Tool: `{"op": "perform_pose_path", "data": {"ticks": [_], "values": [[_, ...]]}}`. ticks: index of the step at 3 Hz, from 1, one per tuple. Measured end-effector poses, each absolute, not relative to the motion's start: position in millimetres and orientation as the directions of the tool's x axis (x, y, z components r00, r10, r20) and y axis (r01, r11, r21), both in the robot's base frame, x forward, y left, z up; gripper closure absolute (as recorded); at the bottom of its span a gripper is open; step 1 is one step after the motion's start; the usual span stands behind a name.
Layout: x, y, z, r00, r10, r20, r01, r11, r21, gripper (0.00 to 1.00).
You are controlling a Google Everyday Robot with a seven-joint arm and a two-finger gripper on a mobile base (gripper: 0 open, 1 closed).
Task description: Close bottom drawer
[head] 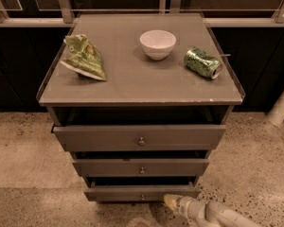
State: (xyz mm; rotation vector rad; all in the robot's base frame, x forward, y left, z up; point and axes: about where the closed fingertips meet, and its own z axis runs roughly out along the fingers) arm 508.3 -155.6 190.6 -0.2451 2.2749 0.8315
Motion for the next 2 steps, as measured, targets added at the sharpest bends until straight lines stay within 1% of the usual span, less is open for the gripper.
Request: {"op": "perform_pose_path", "data": {"ticks": [1,2], "values": [[508.7,-154.0,191.2,-0.737,0.057,-0.673,-0.404,0.761,0.507,1.0],[523.2,-150.1,188.3,-0.723,0.046,-0.689,-0.451,0.725,0.521,1.0]]}}
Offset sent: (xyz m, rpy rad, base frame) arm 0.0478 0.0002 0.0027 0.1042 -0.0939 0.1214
